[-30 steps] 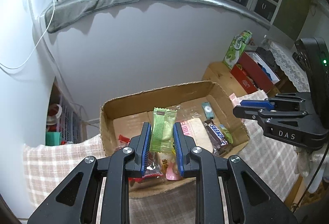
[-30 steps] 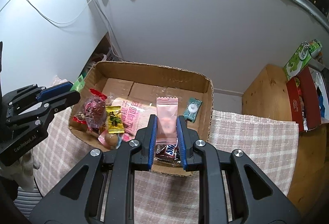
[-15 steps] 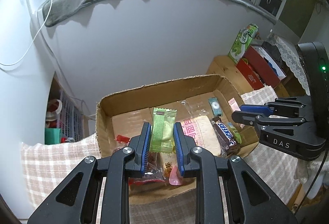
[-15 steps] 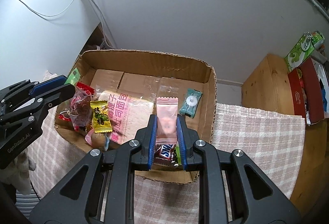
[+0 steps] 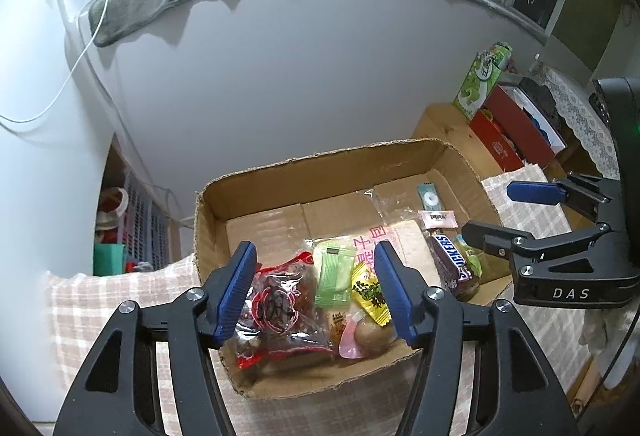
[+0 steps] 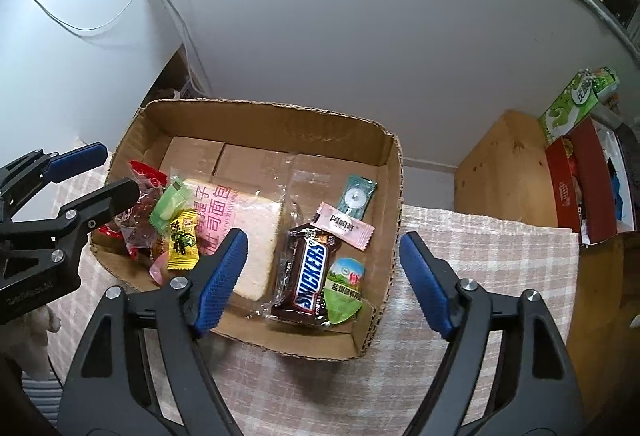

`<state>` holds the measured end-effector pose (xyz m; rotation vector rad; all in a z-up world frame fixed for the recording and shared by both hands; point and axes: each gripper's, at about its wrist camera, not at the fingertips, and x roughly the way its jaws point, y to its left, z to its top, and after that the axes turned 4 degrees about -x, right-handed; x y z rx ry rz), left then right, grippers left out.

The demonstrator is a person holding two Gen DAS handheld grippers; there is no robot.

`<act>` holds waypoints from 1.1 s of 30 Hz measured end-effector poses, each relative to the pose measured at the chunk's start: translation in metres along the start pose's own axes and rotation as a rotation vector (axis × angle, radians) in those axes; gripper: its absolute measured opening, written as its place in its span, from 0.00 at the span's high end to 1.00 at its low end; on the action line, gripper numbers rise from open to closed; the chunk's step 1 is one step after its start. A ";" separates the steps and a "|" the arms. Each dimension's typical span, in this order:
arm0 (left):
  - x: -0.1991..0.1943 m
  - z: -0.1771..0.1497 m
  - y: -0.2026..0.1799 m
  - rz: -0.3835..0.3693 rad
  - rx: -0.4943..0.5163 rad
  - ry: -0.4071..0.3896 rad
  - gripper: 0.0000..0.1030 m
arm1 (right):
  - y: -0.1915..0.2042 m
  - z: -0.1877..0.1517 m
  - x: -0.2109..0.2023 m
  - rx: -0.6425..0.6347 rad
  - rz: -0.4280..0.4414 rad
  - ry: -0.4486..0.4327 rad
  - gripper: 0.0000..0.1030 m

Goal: Organize snacks

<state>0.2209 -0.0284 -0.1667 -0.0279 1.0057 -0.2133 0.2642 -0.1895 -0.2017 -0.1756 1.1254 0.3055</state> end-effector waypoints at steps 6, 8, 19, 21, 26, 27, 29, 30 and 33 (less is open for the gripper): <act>-0.005 -0.002 0.000 0.009 -0.006 -0.007 0.36 | 0.001 0.000 -0.001 0.002 -0.003 0.003 0.21; -0.007 -0.002 0.000 0.007 -0.004 -0.006 0.36 | 0.002 -0.002 -0.003 0.004 0.000 0.004 0.21; -0.038 -0.012 -0.001 0.026 -0.022 -0.054 0.33 | 0.007 -0.020 -0.028 0.003 -0.032 -0.031 0.21; -0.045 -0.014 -0.001 0.019 -0.032 -0.061 0.33 | 0.006 -0.025 -0.038 0.021 -0.020 -0.048 0.21; -0.063 -0.017 -0.004 0.027 -0.033 -0.090 0.32 | 0.005 -0.034 -0.059 0.044 -0.008 -0.083 0.21; -0.067 -0.019 -0.004 0.028 -0.035 -0.097 0.31 | 0.006 -0.036 -0.062 0.049 -0.005 -0.088 0.21; -0.075 -0.022 -0.006 0.032 -0.035 -0.107 0.31 | 0.006 -0.039 -0.069 0.060 0.002 -0.098 0.21; -0.079 -0.024 -0.007 0.036 -0.033 -0.110 0.31 | 0.007 -0.042 -0.073 0.069 0.006 -0.104 0.21; -0.091 -0.032 -0.009 0.036 -0.033 -0.120 0.31 | 0.006 -0.051 -0.085 0.087 0.012 -0.126 0.21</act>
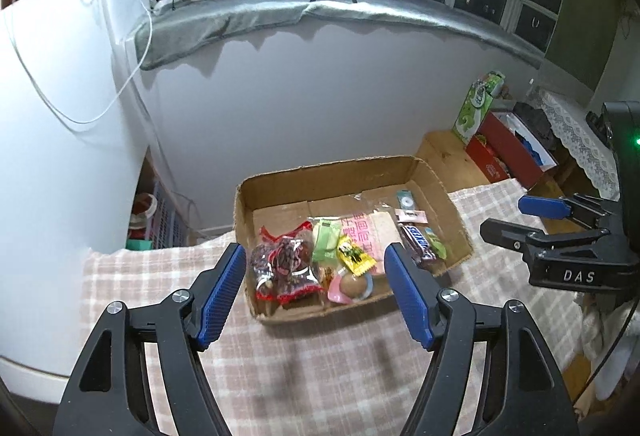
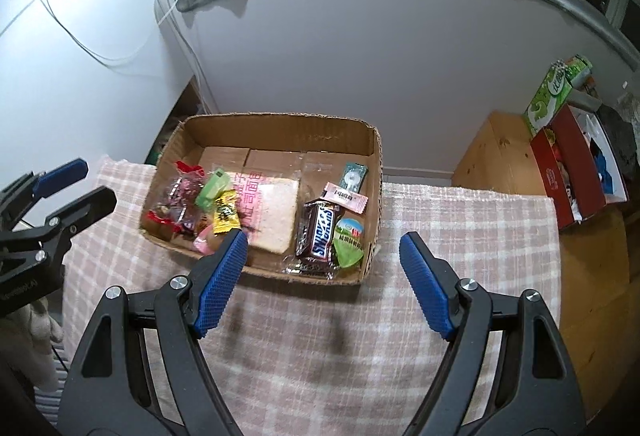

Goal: Organize snacks

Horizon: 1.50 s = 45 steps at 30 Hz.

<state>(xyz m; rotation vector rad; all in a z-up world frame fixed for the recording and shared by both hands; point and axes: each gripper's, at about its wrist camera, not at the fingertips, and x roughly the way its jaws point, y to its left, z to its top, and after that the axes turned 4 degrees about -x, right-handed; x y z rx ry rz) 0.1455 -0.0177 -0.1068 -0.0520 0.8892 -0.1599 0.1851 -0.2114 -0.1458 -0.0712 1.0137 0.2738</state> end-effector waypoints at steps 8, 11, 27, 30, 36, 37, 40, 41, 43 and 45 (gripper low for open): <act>-0.037 -0.026 -0.007 -0.002 -0.021 -0.022 0.30 | 0.013 -0.033 -0.038 -0.037 -0.048 -0.045 0.21; -0.045 -0.035 -0.008 -0.006 -0.040 -0.013 0.30 | 0.018 -0.044 -0.051 -0.050 -0.061 -0.055 0.21; -0.090 -0.071 -0.020 0.028 -0.057 -0.051 0.25 | 0.048 -0.088 -0.109 -0.053 -0.180 -0.104 0.21; -0.096 -0.073 -0.021 0.025 -0.065 -0.058 0.25 | 0.051 -0.089 -0.117 -0.051 -0.197 -0.120 0.21; -0.103 -0.075 -0.024 0.041 -0.060 -0.074 0.25 | 0.052 -0.089 -0.131 -0.044 -0.203 -0.158 0.21; -0.103 -0.075 -0.023 0.039 -0.061 -0.072 0.25 | 0.051 -0.089 -0.132 -0.043 -0.206 -0.162 0.21; -0.105 -0.075 -0.025 0.031 -0.068 -0.069 0.25 | 0.051 -0.090 -0.135 -0.044 -0.212 -0.168 0.21; -0.105 -0.075 -0.025 0.029 -0.069 -0.068 0.25 | 0.051 -0.090 -0.136 -0.044 -0.212 -0.170 0.21; -0.107 -0.075 -0.027 0.026 -0.067 -0.068 0.25 | 0.052 -0.091 -0.138 -0.042 -0.211 -0.172 0.21; -0.108 -0.075 -0.029 0.021 -0.066 -0.067 0.25 | 0.052 -0.091 -0.138 -0.045 -0.211 -0.174 0.21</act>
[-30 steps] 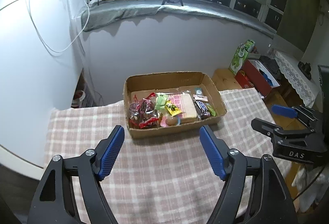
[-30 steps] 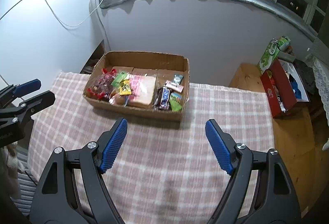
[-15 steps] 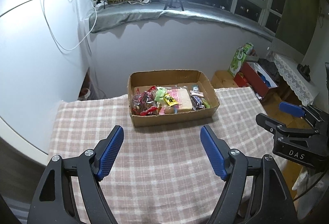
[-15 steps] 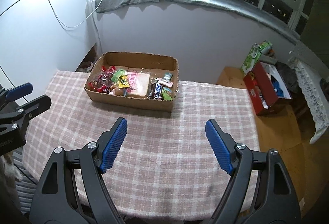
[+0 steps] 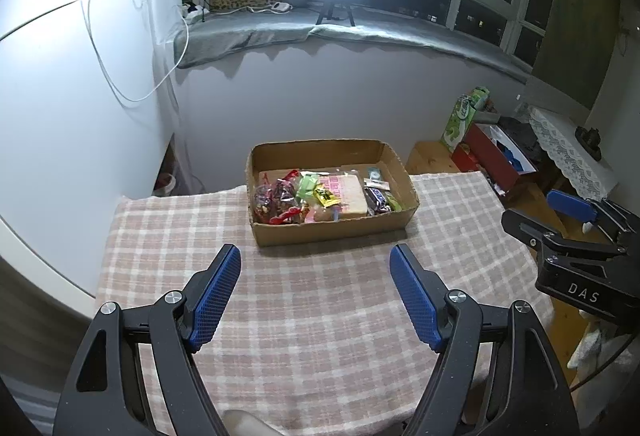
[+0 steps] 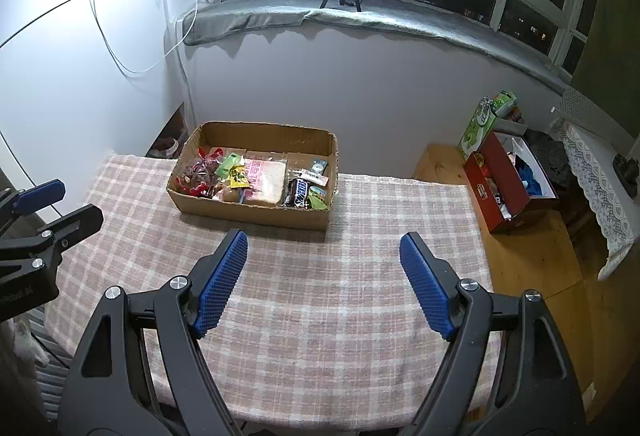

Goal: Organize snacks

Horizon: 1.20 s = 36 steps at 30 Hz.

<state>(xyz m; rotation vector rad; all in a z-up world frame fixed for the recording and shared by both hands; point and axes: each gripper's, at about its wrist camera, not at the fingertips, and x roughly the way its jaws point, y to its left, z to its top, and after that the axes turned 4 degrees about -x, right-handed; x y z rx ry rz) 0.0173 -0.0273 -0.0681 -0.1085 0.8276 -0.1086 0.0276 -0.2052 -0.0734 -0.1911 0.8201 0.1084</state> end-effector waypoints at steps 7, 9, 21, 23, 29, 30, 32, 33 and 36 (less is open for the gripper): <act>-0.001 0.000 0.001 -0.002 -0.013 0.003 0.25 | 0.001 0.001 -0.003 -0.006 0.002 -0.003 0.21; -0.001 0.000 0.002 0.000 -0.015 0.004 0.25 | 0.002 0.000 -0.004 -0.003 0.001 -0.003 0.21; 0.001 0.001 0.003 0.007 -0.027 0.010 0.25 | 0.005 0.002 -0.002 -0.009 0.005 0.000 0.21; 0.002 0.000 0.003 0.007 -0.029 0.012 0.25 | 0.005 0.002 -0.001 -0.011 0.005 0.000 0.21; -0.001 0.000 0.004 0.037 -0.043 -0.001 0.25 | 0.007 0.002 0.000 -0.012 0.008 0.003 0.21; -0.001 0.001 0.004 0.037 -0.048 0.002 0.25 | 0.006 0.002 0.001 -0.014 0.010 0.003 0.21; 0.001 0.002 0.006 0.041 -0.059 0.009 0.25 | 0.007 0.002 0.000 -0.013 0.010 0.002 0.21; 0.002 0.001 0.006 0.037 -0.060 0.016 0.25 | 0.008 0.002 0.001 -0.017 0.011 0.000 0.21; 0.004 0.001 0.007 0.033 -0.061 0.022 0.25 | 0.010 0.001 0.003 -0.030 0.012 -0.002 0.21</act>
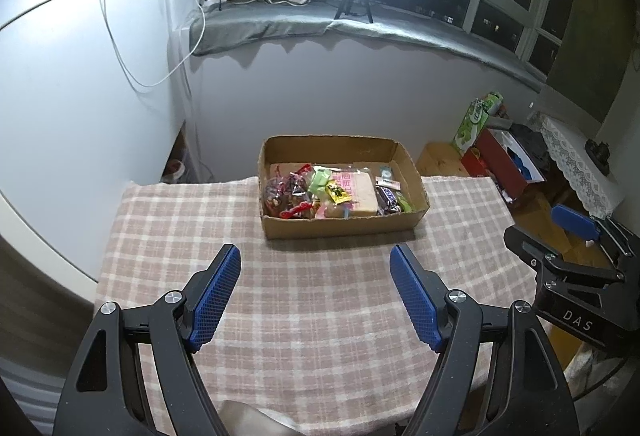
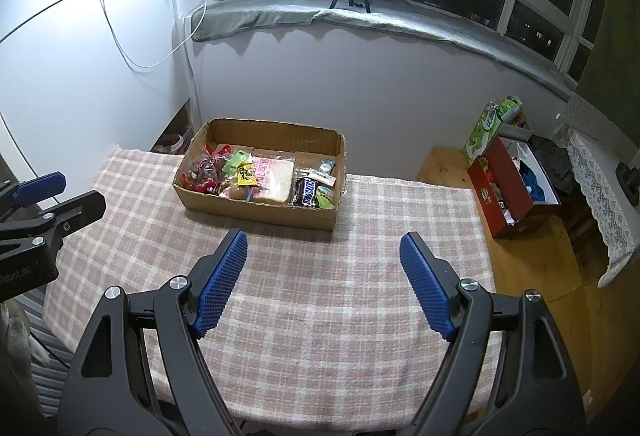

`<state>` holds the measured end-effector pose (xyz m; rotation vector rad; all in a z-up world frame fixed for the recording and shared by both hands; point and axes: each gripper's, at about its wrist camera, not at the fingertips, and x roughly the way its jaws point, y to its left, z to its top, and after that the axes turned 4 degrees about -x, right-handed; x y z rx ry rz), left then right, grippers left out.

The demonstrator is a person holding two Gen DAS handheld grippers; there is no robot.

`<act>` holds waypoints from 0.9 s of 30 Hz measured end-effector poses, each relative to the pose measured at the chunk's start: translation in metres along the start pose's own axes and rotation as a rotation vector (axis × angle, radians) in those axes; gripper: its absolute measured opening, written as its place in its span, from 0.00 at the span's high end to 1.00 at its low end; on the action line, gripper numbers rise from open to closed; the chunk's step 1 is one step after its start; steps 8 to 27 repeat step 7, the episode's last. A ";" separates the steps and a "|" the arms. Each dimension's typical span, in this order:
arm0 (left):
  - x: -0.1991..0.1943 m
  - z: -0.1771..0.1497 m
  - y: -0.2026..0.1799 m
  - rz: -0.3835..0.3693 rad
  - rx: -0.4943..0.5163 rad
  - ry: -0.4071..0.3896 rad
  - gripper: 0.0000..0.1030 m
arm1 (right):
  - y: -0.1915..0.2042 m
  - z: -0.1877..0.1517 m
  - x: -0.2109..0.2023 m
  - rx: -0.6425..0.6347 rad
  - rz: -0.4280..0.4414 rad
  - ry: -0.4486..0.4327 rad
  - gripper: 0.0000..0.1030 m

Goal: Organize snacks

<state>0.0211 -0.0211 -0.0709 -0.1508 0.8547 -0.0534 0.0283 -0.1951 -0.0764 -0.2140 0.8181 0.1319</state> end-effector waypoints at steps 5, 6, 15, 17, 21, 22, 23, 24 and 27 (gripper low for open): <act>-0.001 -0.002 -0.004 -0.002 0.020 -0.018 0.25 | 0.000 -0.001 0.001 -0.003 0.003 0.001 0.21; -0.001 -0.003 -0.004 -0.001 0.021 -0.017 0.25 | 0.000 -0.001 0.001 -0.004 0.004 0.000 0.21; -0.002 -0.003 -0.004 0.004 0.024 -0.018 0.25 | 0.000 -0.001 0.001 -0.005 0.002 0.000 0.21; -0.002 -0.003 -0.004 0.004 0.024 -0.018 0.25 | 0.000 -0.001 0.001 -0.005 0.002 0.000 0.21; -0.002 -0.003 -0.004 0.004 0.024 -0.018 0.25 | 0.000 -0.001 0.001 -0.005 0.002 0.000 0.21; -0.002 -0.003 -0.004 0.004 0.024 -0.018 0.25 | 0.000 -0.001 0.001 -0.005 0.002 0.000 0.21; -0.002 -0.003 -0.004 0.004 0.024 -0.018 0.25 | 0.000 -0.001 0.001 -0.005 0.002 0.000 0.21; -0.002 -0.003 -0.004 0.004 0.024 -0.018 0.25 | 0.000 -0.001 0.001 -0.005 0.002 0.000 0.21; -0.002 -0.003 -0.004 0.004 0.024 -0.018 0.25 | 0.000 -0.001 0.001 -0.005 0.002 0.000 0.21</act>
